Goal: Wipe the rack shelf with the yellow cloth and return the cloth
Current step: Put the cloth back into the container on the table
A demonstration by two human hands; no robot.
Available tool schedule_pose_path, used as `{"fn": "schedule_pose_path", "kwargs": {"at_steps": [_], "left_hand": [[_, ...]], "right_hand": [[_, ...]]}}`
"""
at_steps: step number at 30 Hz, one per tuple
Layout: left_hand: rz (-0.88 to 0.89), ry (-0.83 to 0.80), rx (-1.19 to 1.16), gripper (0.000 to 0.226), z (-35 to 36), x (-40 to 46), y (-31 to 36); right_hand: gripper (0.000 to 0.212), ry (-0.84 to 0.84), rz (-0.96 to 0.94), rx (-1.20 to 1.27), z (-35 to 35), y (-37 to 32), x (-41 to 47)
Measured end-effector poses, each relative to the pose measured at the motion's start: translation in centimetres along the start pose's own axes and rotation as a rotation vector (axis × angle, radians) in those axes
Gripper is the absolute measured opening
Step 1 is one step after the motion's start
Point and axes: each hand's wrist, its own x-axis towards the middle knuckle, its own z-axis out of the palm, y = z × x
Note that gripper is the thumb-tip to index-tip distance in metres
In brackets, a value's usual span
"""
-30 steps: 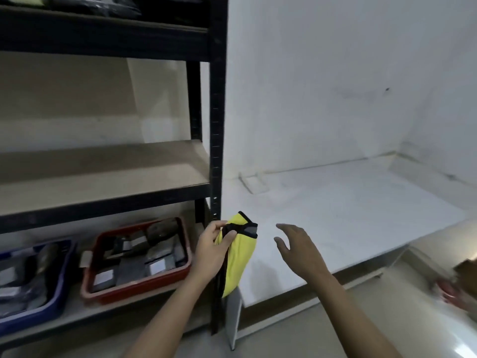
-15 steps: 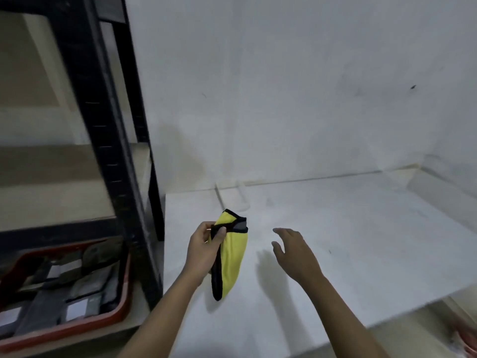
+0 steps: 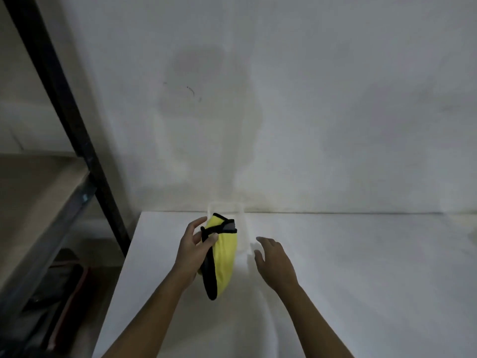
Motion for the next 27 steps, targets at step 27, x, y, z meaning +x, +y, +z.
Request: {"fn": "schedule_pose_path", "kwargs": {"at_steps": [27], "left_hand": [[-0.027, -0.134, 0.596, 0.069, 5.4, 13.6, -4.9]], "right_hand": [[0.06, -0.026, 0.038, 0.021, 6.9, 1.2, 8.8]]}}
